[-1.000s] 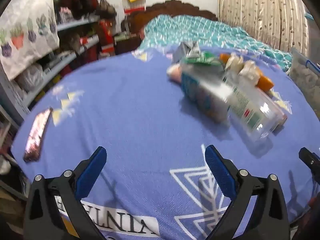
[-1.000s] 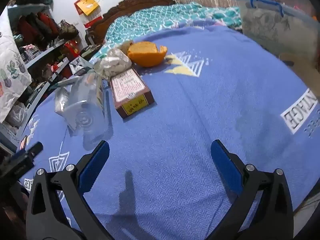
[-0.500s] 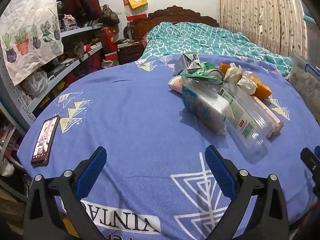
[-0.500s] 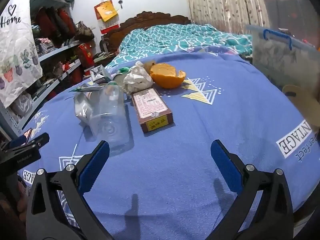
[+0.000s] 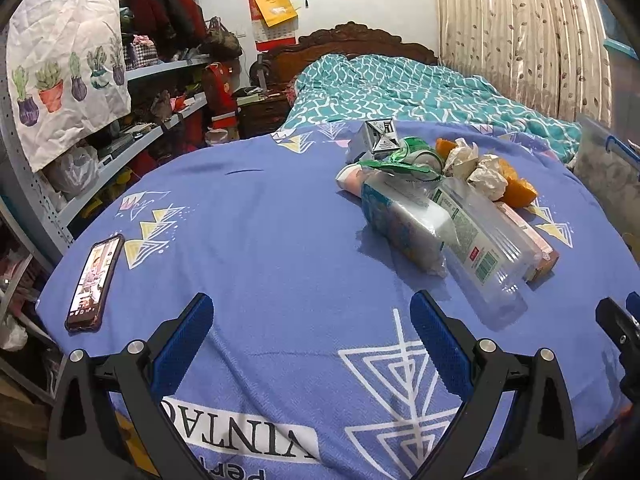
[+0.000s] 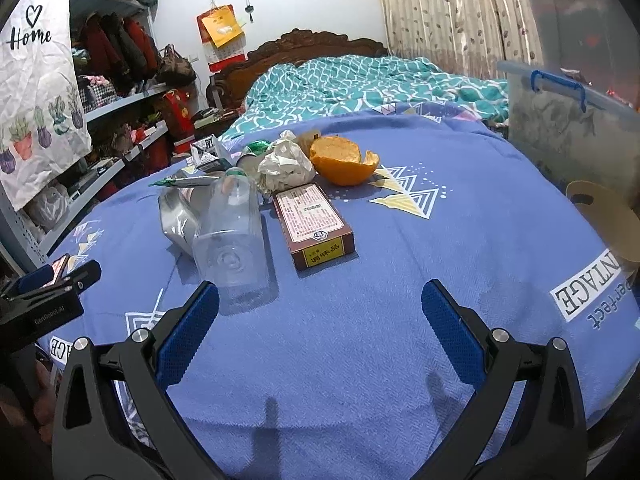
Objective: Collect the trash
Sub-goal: 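Move both tools toward the pile of trash on the blue bedspread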
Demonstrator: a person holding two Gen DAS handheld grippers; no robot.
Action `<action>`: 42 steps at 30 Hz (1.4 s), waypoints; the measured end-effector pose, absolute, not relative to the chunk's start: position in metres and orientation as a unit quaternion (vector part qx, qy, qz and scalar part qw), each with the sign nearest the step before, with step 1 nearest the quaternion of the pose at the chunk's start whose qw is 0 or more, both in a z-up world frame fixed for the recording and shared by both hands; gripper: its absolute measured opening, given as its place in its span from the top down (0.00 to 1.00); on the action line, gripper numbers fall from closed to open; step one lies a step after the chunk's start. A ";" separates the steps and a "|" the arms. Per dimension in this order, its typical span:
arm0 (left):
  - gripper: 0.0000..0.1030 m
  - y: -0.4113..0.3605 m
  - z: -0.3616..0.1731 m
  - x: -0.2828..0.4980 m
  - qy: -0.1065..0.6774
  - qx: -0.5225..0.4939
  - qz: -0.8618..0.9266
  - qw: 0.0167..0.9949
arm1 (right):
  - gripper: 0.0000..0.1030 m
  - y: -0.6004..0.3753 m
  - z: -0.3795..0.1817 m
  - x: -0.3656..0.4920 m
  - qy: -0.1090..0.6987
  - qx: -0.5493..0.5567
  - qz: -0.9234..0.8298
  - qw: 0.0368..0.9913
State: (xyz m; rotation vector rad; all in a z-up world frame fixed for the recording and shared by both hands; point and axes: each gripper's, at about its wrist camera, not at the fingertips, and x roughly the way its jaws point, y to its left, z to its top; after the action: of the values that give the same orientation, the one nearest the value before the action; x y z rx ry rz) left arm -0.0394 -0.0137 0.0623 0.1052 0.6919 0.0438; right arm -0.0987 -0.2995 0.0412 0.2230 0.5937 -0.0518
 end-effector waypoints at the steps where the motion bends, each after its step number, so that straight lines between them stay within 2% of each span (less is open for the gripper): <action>1: 0.08 -0.015 0.062 -0.040 0.339 0.052 0.020 0.939 | 0.03 -0.301 0.042 -0.099 0.291 0.111 -0.027 0.950; 27: 0.08 -0.013 0.048 -0.031 0.385 0.010 -0.016 0.923 | 0.03 -0.306 0.037 -0.095 0.311 0.128 -0.027 0.941; 38: 0.08 -0.016 0.070 -0.040 0.322 0.047 0.015 0.945 | 0.03 -0.317 0.064 -0.109 0.254 0.155 -0.030 0.954; 42: 0.08 -0.025 0.103 -0.028 0.287 0.077 -0.004 0.955 | 0.03 -0.325 0.083 -0.099 0.260 0.176 -0.010 0.949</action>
State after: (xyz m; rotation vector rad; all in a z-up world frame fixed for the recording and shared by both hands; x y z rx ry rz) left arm -0.0277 -0.0252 0.1034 0.1557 0.5827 -0.0091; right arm -0.0994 -0.3249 0.0829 0.3584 0.5295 -0.0198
